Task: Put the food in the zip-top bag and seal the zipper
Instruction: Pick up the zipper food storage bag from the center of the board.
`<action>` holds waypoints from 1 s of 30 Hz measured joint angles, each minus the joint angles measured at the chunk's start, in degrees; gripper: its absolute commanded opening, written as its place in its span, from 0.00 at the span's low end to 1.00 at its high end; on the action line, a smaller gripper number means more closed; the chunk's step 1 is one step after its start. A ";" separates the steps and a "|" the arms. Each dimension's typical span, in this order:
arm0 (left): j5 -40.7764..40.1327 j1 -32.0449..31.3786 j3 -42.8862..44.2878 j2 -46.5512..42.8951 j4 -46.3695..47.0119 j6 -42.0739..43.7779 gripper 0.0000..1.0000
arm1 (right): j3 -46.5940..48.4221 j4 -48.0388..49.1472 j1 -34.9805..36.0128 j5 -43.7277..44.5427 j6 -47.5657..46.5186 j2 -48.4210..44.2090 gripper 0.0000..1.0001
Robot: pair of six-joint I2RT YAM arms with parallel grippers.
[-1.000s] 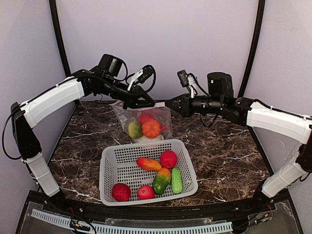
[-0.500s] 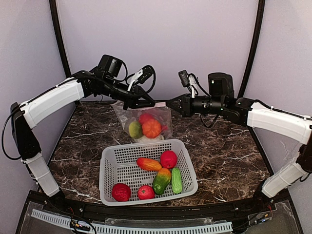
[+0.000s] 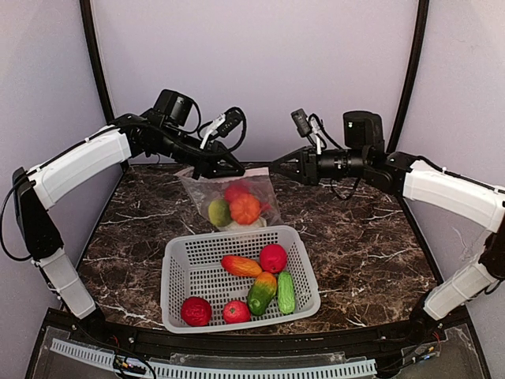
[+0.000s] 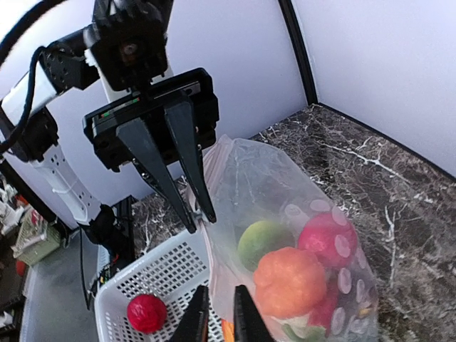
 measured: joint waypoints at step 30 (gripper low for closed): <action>2.40 0.48 -1.92 -1.62 -2.25 -3.37 0.01 | 11.65 -5.16 4.59 -5.86 -6.12 12.24 0.00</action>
